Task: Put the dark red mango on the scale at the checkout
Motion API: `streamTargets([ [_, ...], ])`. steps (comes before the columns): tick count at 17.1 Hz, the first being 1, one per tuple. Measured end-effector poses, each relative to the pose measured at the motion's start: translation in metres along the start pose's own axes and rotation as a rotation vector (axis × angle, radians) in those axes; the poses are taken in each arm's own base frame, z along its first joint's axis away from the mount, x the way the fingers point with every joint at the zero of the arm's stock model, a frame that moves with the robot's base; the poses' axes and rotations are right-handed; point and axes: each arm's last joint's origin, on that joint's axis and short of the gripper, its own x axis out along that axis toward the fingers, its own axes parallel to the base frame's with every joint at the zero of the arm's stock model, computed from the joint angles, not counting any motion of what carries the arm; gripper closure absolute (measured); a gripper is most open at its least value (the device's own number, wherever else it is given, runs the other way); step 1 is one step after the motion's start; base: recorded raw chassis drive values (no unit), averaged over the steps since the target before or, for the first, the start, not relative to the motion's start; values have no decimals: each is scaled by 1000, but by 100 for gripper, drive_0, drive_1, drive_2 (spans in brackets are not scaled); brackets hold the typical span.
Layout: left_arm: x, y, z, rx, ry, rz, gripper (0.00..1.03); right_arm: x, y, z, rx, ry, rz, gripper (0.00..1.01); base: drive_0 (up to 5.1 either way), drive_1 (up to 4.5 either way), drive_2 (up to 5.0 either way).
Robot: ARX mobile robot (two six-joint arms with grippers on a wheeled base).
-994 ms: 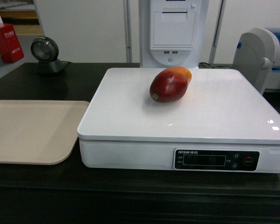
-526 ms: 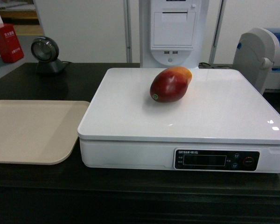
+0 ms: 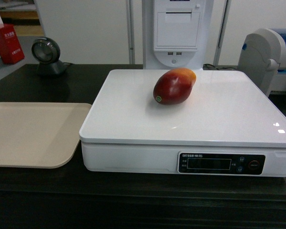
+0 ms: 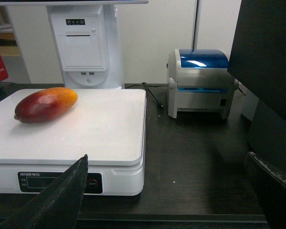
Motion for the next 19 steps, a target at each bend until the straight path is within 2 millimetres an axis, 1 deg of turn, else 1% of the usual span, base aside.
streamTargets([
  [1,-5,0,-4,0,38,1,101,0,0,0,0,0,0,3,0,0,0],
  [2,-9,0,-5,0,32,1,101,0,0,0,0,0,0,3,0,0,0],
  [3,-10,0,0,0,-13,-1,101,0,0,0,0,0,0,3,0,0,0],
  [5,-10,0,-3,0,13,2,101,0,0,0,0,0,0,3,0,0,0],
  [9,-10,0,-3,0,7,0,101,0,0,0,0,0,0,3,0,0,0],
  [10,-10,0,-3,-2,8,0,95,0,0,0,0,0,0,3,0,0,0],
  [11,-10,0,-3,-2,7,0,86,0,0,0,0,0,0,3,0,0,0],
  [14,-10,0,-3,-2,8,0,47,0,0,0,0,0,0,3,0,0,0],
  [15,-10,0,-3,-2,7,0,36,0,0,0,0,0,0,3,0,0,0],
  [18,-10,0,-3,-2,7,0,11,0,0,0,0,0,0,3,0,0,0],
  [19,-10,0,-3,-2,7,0,4,0,0,0,0,0,0,3,0,0,0],
])
